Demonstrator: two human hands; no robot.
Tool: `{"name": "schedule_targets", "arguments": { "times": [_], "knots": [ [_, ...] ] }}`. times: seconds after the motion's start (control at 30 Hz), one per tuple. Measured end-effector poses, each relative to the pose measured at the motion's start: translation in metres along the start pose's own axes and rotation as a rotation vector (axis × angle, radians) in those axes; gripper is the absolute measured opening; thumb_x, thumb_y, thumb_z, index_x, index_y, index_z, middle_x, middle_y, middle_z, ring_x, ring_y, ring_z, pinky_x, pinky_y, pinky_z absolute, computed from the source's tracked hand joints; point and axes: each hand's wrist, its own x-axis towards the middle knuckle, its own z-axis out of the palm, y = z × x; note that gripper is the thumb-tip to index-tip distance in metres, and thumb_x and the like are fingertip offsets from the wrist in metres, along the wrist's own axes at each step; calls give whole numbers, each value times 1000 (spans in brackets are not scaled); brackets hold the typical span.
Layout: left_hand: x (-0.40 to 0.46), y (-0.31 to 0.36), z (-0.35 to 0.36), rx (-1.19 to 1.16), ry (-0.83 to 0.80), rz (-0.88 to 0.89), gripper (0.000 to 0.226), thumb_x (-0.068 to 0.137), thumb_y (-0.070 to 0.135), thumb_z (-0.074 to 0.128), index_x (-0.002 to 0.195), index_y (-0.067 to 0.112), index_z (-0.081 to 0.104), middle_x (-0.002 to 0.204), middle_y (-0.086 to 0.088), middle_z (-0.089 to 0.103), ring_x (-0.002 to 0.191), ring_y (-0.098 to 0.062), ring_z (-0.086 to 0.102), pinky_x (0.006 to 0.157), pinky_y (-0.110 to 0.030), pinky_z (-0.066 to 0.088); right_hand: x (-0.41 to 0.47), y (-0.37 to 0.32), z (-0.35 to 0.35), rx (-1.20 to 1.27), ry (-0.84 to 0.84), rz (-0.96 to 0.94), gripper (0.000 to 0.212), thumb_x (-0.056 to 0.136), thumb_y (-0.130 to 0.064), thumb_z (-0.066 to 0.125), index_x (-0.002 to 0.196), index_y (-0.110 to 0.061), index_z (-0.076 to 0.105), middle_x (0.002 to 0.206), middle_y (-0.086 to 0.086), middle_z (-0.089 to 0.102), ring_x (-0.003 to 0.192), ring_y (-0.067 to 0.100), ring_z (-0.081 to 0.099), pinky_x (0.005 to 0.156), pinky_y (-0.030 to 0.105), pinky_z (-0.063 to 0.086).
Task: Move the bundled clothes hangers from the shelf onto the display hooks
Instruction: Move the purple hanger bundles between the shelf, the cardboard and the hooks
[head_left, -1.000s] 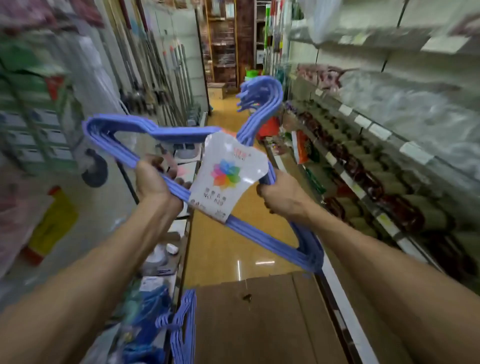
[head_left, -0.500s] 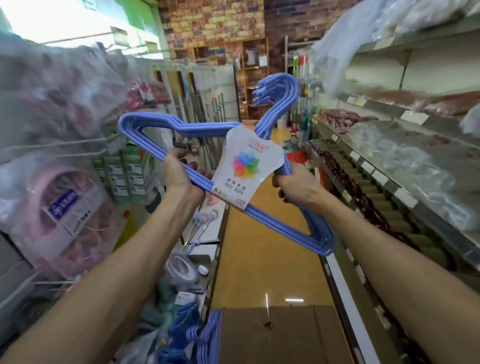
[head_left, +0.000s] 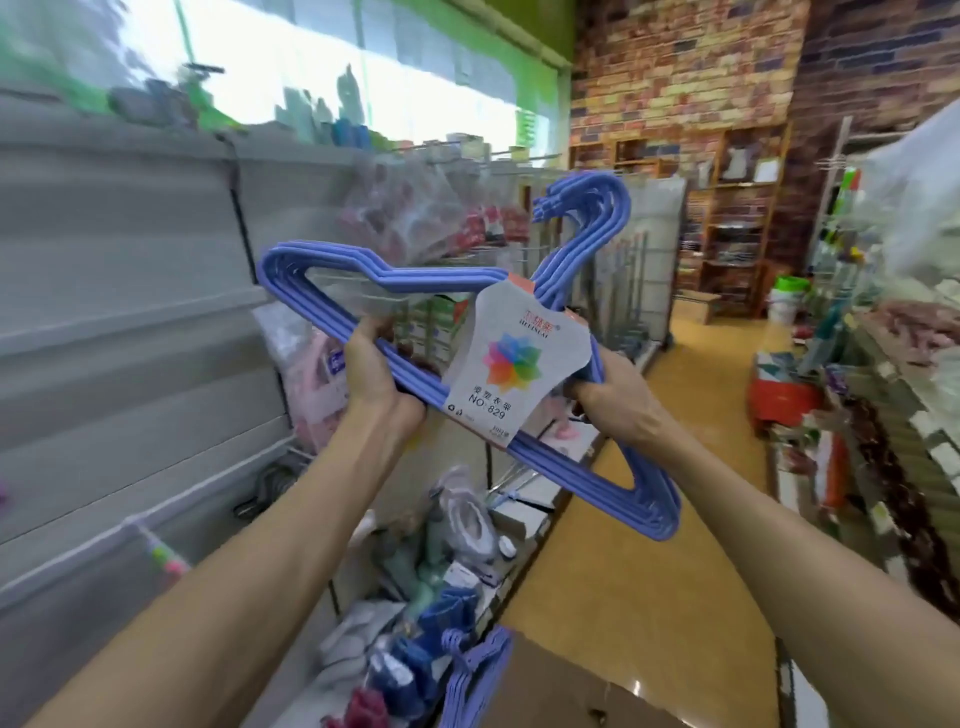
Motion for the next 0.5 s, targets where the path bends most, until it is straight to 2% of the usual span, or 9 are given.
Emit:
{"name": "schedule_targets", "arguments": {
  "times": [0.13,0.17,0.27,0.33,0.43,0.5],
  "knots": [
    [-29,35,-20,-5,114,124,31,90,20,52,60,16,44,50,1,46,39,-15,46,45,-18,41,-5,-28,22,52,-89,-112,9,82,-18,56,89,-20,61,83,5,66,76,28,61,77,52,54],
    [-35,44,-27,11,143,148,30,89,21,53,62,17,42,54,1,44,40,-15,44,48,-21,39,-6,-35,29,71,-118,-144,7,83,-16,56,87,-21,60,79,2,65,73,24,60,76,51,54],
    [-54,72,-48,24,189,233,29,86,21,55,60,19,40,58,2,38,46,-15,38,50,-25,35,-9,-57,51,94,-197,-208,19,78,-23,55,93,-13,63,80,5,67,75,28,62,74,53,54],
    [-71,90,-60,27,228,287,29,85,20,54,60,19,41,55,2,39,44,-14,39,50,-24,36,-9,-71,69,136,-254,-232,28,70,-29,53,93,-15,63,82,6,66,76,30,61,73,53,54],
    [-97,121,-79,24,284,384,26,85,19,56,63,18,42,56,1,41,48,-15,41,52,-25,39,-16,-98,99,206,-336,-265,28,68,-28,54,91,-14,63,77,7,65,69,24,57,68,52,53],
    [-113,143,-94,19,320,436,26,84,19,56,62,19,42,58,1,41,50,-15,40,54,-27,38,-27,-122,117,238,-377,-297,28,73,-24,56,98,-13,63,81,9,67,70,23,59,67,52,53]
  ]
}}
